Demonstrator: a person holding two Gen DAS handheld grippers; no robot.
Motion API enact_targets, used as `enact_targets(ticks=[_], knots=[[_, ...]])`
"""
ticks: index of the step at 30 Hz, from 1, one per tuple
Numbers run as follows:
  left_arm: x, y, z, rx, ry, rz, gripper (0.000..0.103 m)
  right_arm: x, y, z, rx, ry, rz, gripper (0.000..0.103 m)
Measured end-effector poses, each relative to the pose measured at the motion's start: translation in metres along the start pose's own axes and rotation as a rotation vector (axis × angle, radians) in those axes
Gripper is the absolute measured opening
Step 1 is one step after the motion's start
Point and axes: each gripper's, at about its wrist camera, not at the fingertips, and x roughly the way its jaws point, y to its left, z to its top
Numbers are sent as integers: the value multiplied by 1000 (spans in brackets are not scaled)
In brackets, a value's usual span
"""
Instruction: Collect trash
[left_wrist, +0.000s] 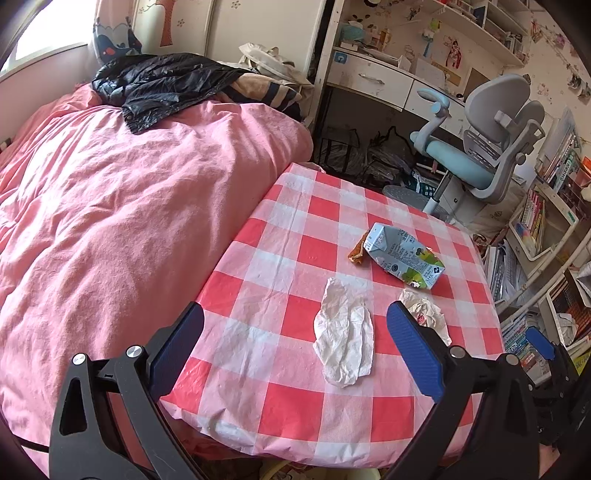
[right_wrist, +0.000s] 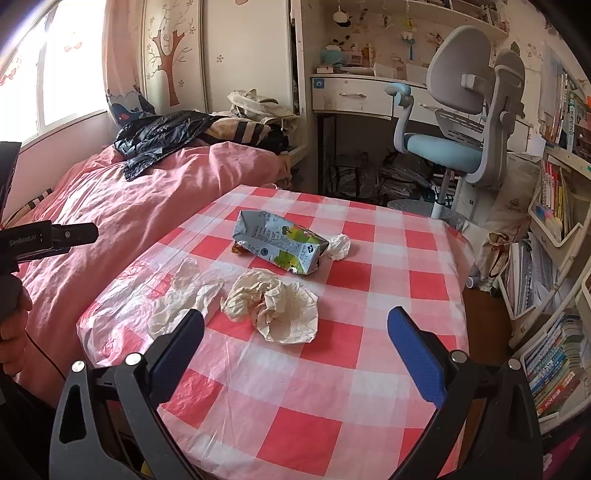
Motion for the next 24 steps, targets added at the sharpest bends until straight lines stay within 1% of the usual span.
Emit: enact_targets(ticks=[24], knots=[[1, 0, -1, -1, 7, 4, 96, 3, 5, -2, -13, 6, 1, 95]])
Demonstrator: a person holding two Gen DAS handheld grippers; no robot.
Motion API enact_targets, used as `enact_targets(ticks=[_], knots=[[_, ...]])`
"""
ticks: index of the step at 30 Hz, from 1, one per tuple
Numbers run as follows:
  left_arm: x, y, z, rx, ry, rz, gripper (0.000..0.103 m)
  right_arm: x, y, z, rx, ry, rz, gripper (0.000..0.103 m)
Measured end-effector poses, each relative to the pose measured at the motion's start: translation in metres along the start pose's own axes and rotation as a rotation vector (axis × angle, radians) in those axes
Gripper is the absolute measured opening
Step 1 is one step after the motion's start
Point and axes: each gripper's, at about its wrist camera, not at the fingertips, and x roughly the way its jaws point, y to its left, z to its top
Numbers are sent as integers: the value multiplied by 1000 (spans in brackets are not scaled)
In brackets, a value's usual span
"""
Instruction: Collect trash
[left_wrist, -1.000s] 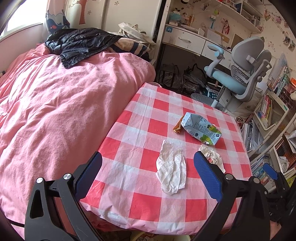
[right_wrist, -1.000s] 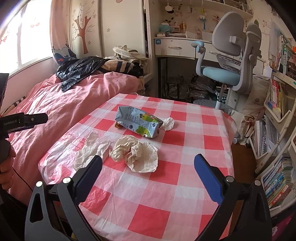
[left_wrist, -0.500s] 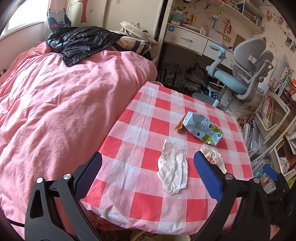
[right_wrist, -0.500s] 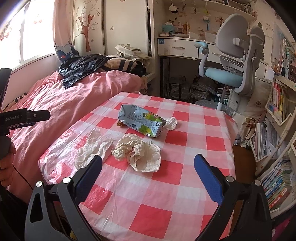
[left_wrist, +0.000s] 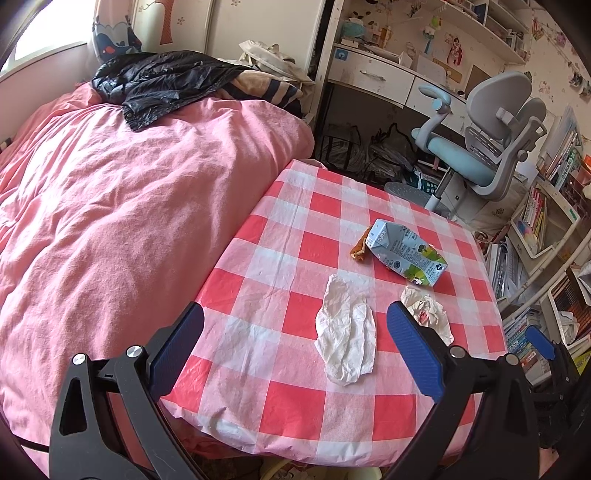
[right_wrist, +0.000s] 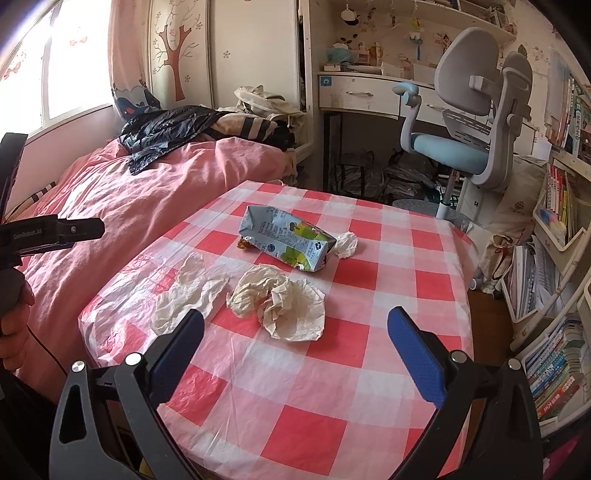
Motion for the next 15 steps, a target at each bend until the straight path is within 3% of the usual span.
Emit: enact_targets(ticks=[15], knots=[[3, -3, -2, 8, 6, -1, 96, 1, 1, 0, -1, 0, 1, 95]])
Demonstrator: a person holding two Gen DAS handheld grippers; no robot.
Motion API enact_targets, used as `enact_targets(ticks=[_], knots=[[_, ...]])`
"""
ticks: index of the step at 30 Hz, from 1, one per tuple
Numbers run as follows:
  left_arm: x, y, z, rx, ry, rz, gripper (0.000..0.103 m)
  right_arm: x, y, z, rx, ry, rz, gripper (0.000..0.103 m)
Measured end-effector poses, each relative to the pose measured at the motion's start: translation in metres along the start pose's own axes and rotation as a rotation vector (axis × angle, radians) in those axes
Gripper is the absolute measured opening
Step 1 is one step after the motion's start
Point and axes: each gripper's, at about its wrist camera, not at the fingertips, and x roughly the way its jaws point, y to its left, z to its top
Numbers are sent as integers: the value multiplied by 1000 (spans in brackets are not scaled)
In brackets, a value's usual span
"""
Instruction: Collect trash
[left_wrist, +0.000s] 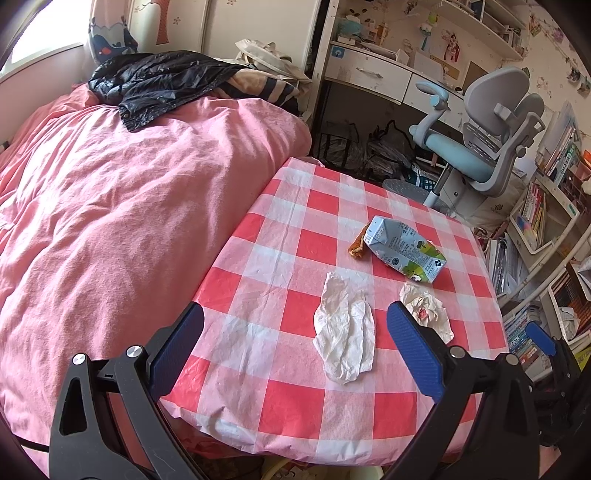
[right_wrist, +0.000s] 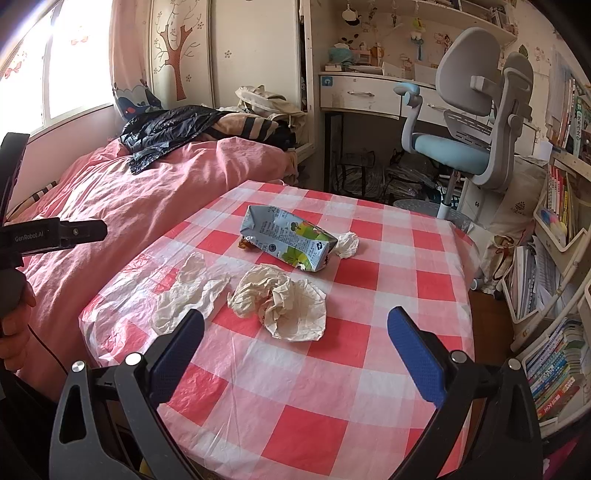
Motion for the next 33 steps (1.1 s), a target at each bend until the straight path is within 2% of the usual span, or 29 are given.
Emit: enact_targets(ticks=[33], knots=[[3, 1, -3, -6, 12, 1, 96, 2, 8, -4, -3, 18, 26, 95]])
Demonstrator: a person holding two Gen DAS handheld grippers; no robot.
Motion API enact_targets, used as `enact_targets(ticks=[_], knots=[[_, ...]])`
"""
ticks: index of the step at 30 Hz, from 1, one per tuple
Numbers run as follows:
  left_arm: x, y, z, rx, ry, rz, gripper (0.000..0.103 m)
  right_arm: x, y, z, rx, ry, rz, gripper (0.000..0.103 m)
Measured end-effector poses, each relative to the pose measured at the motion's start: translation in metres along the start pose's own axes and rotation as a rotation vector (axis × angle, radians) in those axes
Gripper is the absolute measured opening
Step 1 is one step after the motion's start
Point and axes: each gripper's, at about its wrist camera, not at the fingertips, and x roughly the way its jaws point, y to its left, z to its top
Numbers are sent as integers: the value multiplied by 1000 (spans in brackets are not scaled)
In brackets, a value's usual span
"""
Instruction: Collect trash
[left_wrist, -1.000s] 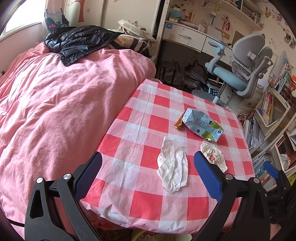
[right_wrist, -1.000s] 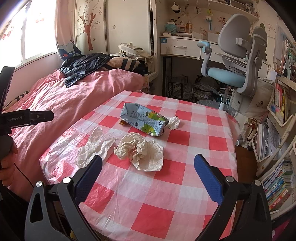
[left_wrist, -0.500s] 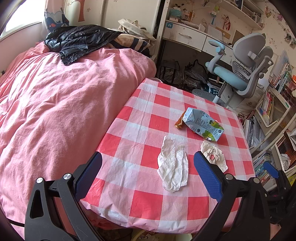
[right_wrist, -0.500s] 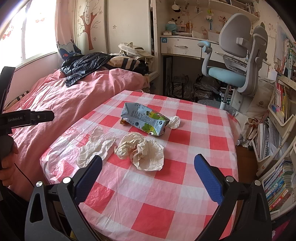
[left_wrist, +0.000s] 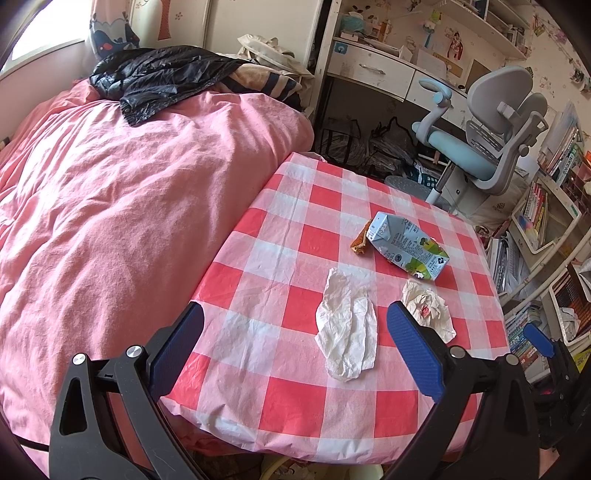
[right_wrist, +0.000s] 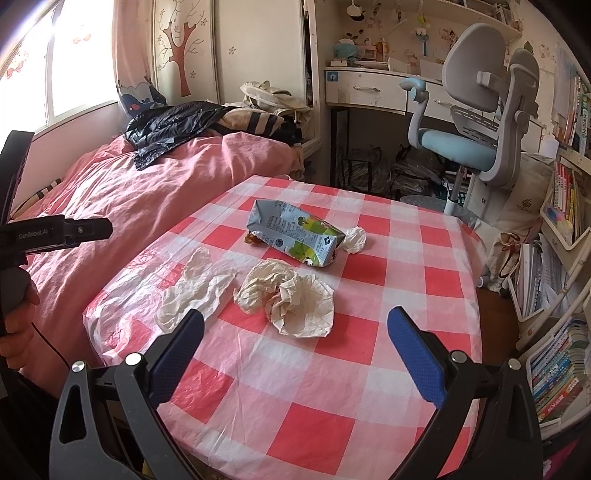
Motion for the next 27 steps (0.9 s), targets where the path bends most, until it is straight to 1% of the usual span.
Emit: enact_targets(ticks=[5, 14, 27], knots=[[0, 3, -1, -13, 4, -2, 96, 1, 0, 0, -5, 7, 3, 95], [7, 22, -2, -89, 39, -8, 96, 5, -1, 0, -8, 27, 6, 95], [17, 16, -5, -60, 78, 18, 96, 7, -9, 0, 21, 53, 28, 95]])
